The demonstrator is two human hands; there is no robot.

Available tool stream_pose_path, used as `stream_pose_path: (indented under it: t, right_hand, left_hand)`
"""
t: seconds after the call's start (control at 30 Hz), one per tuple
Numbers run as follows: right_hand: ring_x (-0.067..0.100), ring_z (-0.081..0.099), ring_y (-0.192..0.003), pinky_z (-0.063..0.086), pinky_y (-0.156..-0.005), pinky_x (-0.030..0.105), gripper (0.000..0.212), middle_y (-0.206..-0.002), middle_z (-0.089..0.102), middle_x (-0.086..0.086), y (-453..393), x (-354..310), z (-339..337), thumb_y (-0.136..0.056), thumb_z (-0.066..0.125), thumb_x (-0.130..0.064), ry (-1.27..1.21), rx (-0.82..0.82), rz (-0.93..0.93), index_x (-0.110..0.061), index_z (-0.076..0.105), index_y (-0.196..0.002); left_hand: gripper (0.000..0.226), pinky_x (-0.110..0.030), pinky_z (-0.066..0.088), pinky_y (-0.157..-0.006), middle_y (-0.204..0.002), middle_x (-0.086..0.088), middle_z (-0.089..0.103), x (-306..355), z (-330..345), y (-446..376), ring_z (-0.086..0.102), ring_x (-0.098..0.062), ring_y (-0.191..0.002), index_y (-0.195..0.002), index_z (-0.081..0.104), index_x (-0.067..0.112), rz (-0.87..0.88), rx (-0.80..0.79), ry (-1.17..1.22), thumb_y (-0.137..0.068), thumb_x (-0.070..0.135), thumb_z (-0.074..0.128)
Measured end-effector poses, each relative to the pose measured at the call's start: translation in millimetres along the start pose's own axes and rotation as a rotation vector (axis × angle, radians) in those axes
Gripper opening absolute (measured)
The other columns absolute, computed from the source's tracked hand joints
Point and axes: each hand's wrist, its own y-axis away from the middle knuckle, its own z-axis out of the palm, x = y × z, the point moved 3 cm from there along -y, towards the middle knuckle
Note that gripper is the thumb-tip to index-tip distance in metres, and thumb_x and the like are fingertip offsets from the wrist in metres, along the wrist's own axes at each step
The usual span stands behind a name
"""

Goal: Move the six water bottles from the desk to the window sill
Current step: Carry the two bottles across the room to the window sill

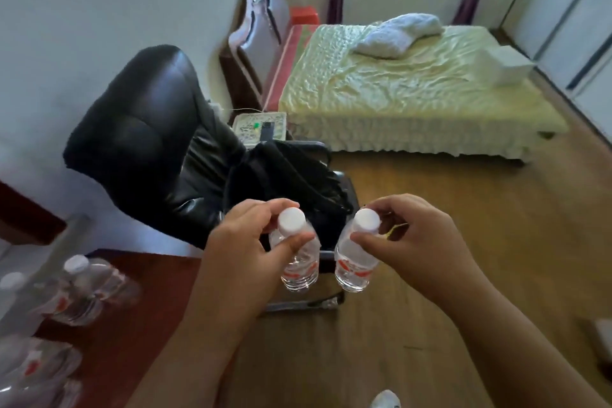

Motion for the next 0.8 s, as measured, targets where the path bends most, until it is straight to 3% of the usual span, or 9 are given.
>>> stream_pose_path:
  t: [0.37,0.5,0.8]
  right_hand:
    - [0.001,0.061,-0.084,0.051,-0.067,0.015,0.028,-0.090,0.064,-0.015,30.1,101.7,-151.2,-0.073,0.087,-0.033,0.073,0.262,0.190,-0.029,0.070,-0.096]
    - [0.002,0.060,-0.082,0.050,-0.066,0.018,0.028,-0.090,0.065,-0.014,39.1,128.6,-188.7,-0.074,0.086,-0.032,0.067,0.330,0.247,-0.029,0.071,-0.096]
    - [0.002,0.061,-0.084,0.053,-0.067,0.019,0.030,-0.094,0.065,-0.015,61.7,177.5,-241.1,-0.074,0.085,-0.035,0.041,0.446,0.389,-0.032,0.069,-0.099]
  left_hand:
    - [0.040,-0.013,0.047,-0.083,-0.106,0.022,0.061,112.8,150.3,-62.7,0.061,-0.005,-0.101,-0.114,0.068,0.035,0.186,-0.188,0.120,-0.077,0.049,0.074]
    - [0.039,-0.018,0.049,-0.080,-0.105,0.023,0.062,143.8,190.9,-72.4,0.060,-0.004,-0.102,-0.114,0.068,0.038,0.224,-0.240,0.140,-0.077,0.046,0.077]
    - [0.041,-0.009,0.044,-0.081,-0.101,0.024,0.061,195.0,266.1,-95.9,0.057,0.004,-0.100,-0.112,0.069,0.036,0.322,-0.402,0.166,-0.075,0.051,0.074]
